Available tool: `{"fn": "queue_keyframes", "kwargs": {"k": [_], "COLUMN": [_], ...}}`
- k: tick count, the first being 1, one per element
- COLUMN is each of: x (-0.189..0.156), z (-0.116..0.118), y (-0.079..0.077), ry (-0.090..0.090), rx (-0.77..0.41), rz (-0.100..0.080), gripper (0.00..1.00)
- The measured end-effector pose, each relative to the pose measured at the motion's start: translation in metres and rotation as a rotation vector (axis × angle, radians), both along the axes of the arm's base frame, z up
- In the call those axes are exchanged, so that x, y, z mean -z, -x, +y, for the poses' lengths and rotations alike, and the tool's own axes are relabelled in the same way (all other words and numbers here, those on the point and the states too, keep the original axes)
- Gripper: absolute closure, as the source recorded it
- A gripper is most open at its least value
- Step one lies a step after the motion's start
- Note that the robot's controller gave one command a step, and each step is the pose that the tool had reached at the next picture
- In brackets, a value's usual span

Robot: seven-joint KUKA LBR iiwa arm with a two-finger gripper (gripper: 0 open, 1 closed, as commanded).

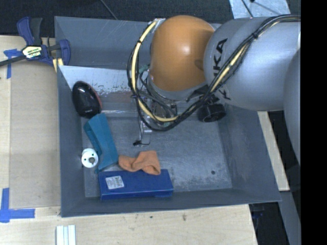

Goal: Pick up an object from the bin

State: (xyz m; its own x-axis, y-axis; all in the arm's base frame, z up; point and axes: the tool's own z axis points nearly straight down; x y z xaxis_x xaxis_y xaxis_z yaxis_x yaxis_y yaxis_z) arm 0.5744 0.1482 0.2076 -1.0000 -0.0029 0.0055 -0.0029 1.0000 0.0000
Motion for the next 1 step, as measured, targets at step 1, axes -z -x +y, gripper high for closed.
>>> {"fn": "queue_keyframes", "kwargs": {"k": [1], "x": [-0.0049], "z": [-0.0008], "y": [-0.0018], "ry": [-0.001], "rx": [0.003], "rz": [-0.009], "gripper": [0.00]}}
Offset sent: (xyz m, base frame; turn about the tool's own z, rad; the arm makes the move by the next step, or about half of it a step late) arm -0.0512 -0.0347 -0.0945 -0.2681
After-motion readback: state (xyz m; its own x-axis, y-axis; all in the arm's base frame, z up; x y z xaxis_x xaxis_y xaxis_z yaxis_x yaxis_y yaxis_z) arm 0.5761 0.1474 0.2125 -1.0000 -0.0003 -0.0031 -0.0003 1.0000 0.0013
